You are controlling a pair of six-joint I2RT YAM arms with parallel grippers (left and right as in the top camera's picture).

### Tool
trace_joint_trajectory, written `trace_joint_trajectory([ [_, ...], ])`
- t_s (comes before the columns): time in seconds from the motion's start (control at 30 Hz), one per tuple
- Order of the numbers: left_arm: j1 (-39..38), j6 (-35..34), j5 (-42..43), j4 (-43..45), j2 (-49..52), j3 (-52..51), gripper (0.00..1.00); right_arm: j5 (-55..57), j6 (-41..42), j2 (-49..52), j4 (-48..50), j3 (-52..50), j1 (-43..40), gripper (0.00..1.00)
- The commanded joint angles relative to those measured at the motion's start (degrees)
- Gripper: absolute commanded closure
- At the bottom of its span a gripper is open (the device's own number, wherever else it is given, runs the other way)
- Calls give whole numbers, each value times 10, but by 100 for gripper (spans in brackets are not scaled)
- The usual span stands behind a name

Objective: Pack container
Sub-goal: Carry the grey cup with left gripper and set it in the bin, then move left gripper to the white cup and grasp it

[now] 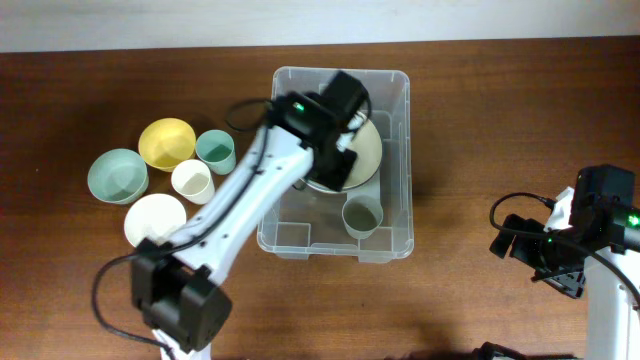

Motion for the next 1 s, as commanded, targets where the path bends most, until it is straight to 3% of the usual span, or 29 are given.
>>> trace_joint_trajectory([
  [0.0, 64, 20, -80, -22, -55, 49, 43, -3, -6, 0, 0, -2, 3, 1],
  [0.37, 309, 13, -43, -25, -46, 28, 41, -3, -6, 0, 0, -2, 3, 1],
  [0.67, 349, 14, -27, 0, -23, -73, 42, -3, -6, 0, 2, -2, 3, 1],
  [0.97, 311, 21, -3, 59, -23, -161, 46, -3, -8, 0, 2, -2, 2, 1],
])
